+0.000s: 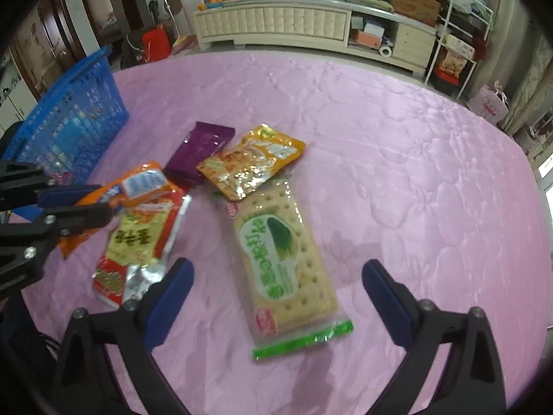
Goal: Organize snacks
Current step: 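Grasp the orange sausage stick with the left tool while the right tool grasps the saltine cracker packet, then lift both held snacks and carry them over the blue basket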
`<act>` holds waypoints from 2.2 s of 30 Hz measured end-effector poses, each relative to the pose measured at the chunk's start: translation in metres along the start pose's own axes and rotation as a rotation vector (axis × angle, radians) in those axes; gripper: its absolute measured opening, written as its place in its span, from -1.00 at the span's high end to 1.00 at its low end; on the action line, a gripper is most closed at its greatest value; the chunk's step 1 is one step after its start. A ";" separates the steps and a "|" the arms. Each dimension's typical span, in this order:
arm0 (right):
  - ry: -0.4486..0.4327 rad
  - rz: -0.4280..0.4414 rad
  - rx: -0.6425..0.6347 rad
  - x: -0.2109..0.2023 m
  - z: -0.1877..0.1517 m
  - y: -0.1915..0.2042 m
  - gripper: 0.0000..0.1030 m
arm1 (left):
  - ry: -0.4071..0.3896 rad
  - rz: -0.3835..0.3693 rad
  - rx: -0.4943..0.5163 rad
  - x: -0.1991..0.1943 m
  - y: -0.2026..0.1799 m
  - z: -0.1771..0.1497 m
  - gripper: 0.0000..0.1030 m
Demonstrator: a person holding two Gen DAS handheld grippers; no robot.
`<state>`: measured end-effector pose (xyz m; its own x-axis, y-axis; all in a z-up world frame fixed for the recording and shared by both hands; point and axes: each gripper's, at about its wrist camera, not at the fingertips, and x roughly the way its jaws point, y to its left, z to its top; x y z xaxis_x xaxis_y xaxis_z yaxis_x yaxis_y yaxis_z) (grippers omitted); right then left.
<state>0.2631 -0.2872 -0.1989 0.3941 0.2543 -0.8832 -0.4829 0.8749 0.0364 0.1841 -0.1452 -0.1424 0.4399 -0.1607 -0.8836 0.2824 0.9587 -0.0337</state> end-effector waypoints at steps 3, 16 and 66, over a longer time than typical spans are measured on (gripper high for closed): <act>0.045 0.017 -0.022 0.017 0.004 0.000 -0.60 | 0.003 -0.004 -0.017 0.004 0.004 0.000 0.76; 0.024 0.012 -0.062 0.008 -0.014 0.012 -0.17 | -0.013 -0.021 -0.039 -0.007 0.000 -0.006 0.76; -0.138 0.038 -0.144 -0.067 0.098 0.241 -0.17 | -0.263 0.092 -0.279 -0.160 0.209 -0.067 0.76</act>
<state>0.1973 -0.0530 -0.0849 0.4721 0.3487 -0.8097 -0.6025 0.7981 -0.0075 0.1155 0.0962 -0.0393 0.6665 -0.0908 -0.7399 0.0048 0.9931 -0.1175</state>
